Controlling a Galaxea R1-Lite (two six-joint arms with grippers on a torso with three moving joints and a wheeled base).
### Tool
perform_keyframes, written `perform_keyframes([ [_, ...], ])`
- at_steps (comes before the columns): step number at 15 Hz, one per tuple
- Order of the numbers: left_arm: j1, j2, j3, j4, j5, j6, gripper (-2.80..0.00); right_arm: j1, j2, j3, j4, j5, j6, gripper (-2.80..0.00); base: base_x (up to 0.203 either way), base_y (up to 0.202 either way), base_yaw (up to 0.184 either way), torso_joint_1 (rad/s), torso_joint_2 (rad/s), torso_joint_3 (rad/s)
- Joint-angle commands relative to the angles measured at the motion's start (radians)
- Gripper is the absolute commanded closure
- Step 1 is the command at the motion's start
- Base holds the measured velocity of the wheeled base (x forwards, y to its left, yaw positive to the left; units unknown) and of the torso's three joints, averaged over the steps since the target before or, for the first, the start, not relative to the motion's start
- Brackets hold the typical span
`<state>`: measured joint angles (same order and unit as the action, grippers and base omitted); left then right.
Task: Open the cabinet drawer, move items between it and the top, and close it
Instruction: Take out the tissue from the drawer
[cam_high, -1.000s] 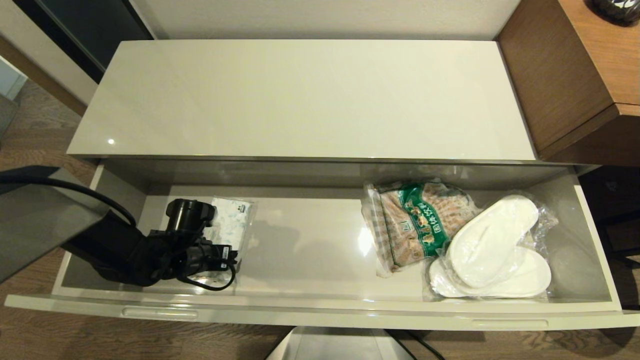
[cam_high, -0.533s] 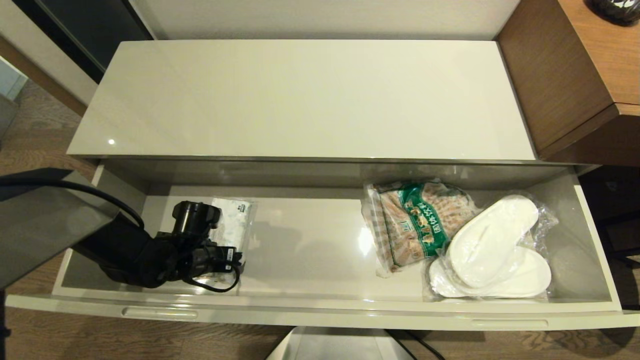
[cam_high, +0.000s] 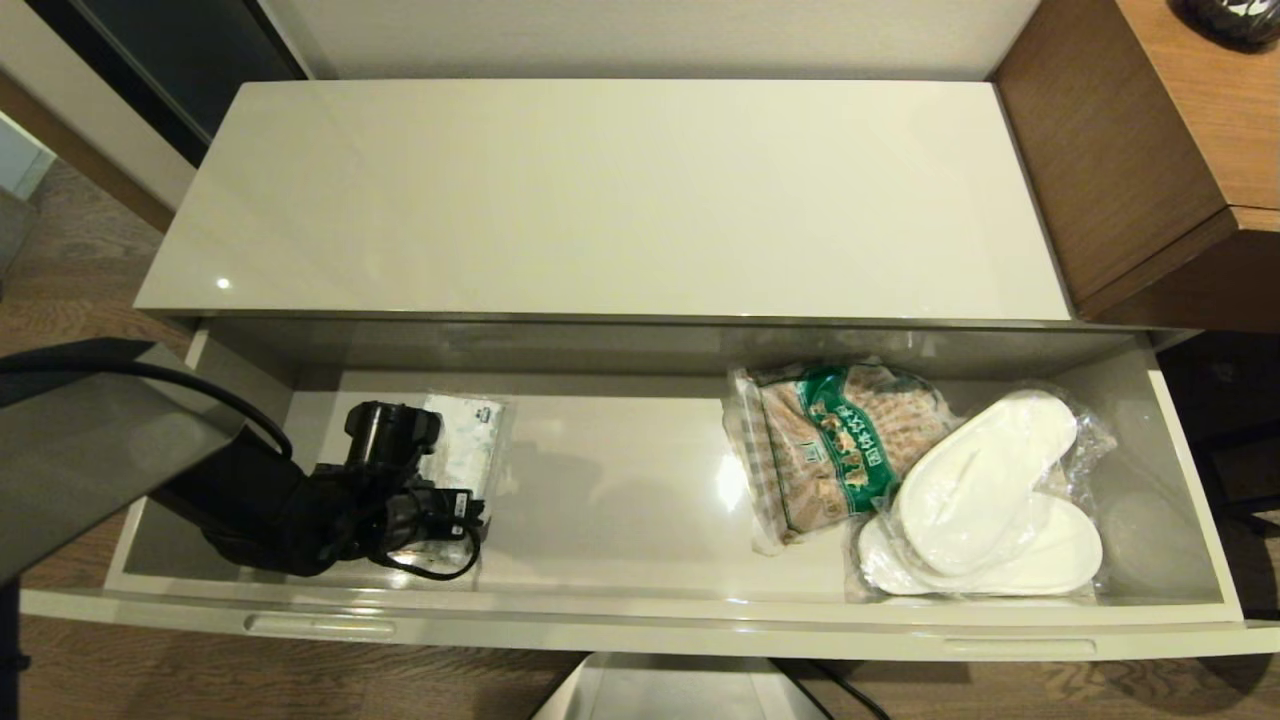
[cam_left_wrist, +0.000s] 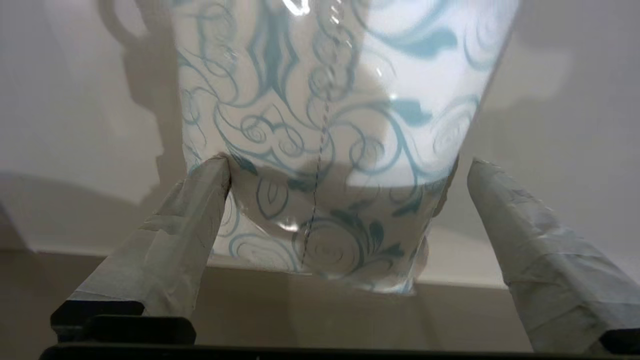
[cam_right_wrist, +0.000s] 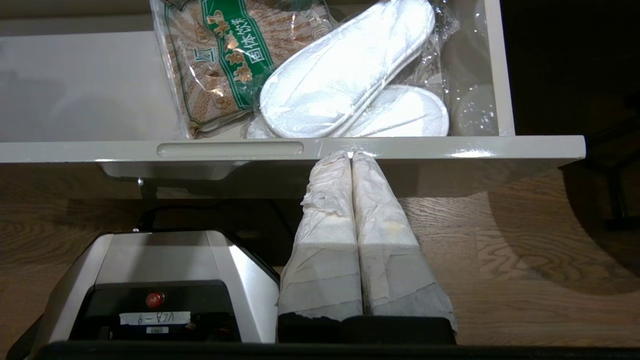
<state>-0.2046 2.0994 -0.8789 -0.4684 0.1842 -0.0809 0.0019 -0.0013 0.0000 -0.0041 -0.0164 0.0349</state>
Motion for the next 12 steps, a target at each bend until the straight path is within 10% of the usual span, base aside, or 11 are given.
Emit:
perform_keyframes([
  [1,0.004,0.015,-0.003,-0.022,0.020,0.002,-2.80,0.001,-0.014,0.003,0.000,0.000,0.000,0.00,0.000,0.000,0.000,0.000,0.00,0.000],
  [12,0.013,0.051,-0.039,-0.026,0.085,-0.009,-2.80,0.000,-0.015,0.003,0.000,0.000,0.000,0.00,0.000,0.000,0.000,0.000,0.00,0.000],
])
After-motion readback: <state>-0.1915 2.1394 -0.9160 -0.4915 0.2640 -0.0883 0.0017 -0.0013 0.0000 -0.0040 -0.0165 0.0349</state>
